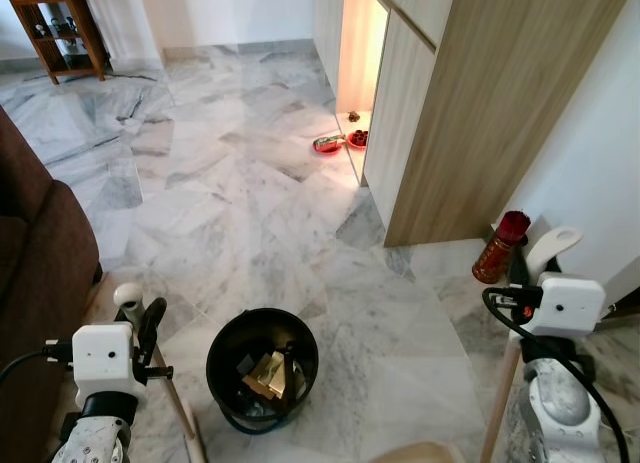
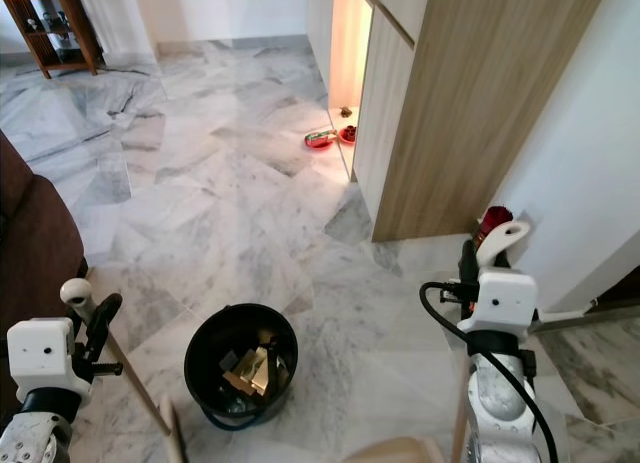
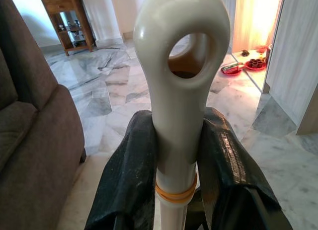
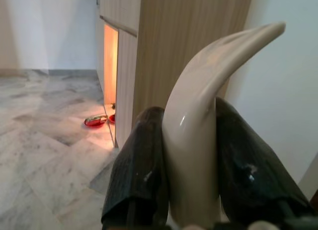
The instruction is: Sweep floor
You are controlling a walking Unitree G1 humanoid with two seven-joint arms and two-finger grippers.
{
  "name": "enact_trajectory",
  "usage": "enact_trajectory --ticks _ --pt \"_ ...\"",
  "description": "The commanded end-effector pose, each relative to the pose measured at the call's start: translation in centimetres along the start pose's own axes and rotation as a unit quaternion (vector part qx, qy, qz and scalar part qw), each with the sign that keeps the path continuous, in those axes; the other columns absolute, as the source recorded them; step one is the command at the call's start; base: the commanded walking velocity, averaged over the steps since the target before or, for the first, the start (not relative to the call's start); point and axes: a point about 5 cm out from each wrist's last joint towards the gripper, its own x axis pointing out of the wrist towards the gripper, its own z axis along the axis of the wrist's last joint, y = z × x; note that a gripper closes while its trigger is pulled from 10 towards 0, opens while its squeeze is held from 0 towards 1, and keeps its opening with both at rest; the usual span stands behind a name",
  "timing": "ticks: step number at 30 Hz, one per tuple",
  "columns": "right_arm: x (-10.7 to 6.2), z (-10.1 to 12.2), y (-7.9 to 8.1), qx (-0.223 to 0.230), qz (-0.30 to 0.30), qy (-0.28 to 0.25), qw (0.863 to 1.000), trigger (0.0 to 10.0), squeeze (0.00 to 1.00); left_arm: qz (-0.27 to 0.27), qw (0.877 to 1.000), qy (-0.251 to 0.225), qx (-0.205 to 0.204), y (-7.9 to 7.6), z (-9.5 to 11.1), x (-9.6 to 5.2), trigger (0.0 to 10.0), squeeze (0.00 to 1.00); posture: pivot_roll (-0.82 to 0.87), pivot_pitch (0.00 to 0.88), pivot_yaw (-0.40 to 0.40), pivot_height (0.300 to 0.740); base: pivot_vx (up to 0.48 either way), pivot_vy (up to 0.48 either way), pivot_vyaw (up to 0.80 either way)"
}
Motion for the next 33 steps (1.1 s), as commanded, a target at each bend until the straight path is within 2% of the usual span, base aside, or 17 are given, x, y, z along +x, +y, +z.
enact_trajectory --ticks 1,10,16,33 --pt "0.7 0.5 0.1 0.022 0.005 -0.022 0.999 10.0 0.0 0.009 1.0 -0.022 -0.007 0.5 0.6 0.2 10.0 0.0 0.02 0.049 -0.002 0.74 0.0 0.0 0.0" --pt "1.5 -1.5 1.3 0.037 0.051 -0.006 0.998 10.0 0.0 -0.005 1.0 -0.027 -0.014 -0.1 0.5 1.0 10.0 0.0 0.02 0.063 -0.003 0.74 0.0 0.0 0.0" --pt "1.9 -1.8 1.0 0.039 0.045 -0.009 0.998 10.0 0.0 -0.007 0.999 -0.029 -0.016 -0.1 0.4 1.6 10.0 0.0 0.02 0.085 -0.002 0.74 0.0 0.0 0.0" --pt "2.1 -2.2 2.0 0.073 0.047 -0.01 0.996 10.0 0.0 -0.004 0.999 -0.028 -0.034 -0.6 0.3 1.7 10.0 0.0 0.02 0.128 0.002 0.74 0.0 0.0 0.0"
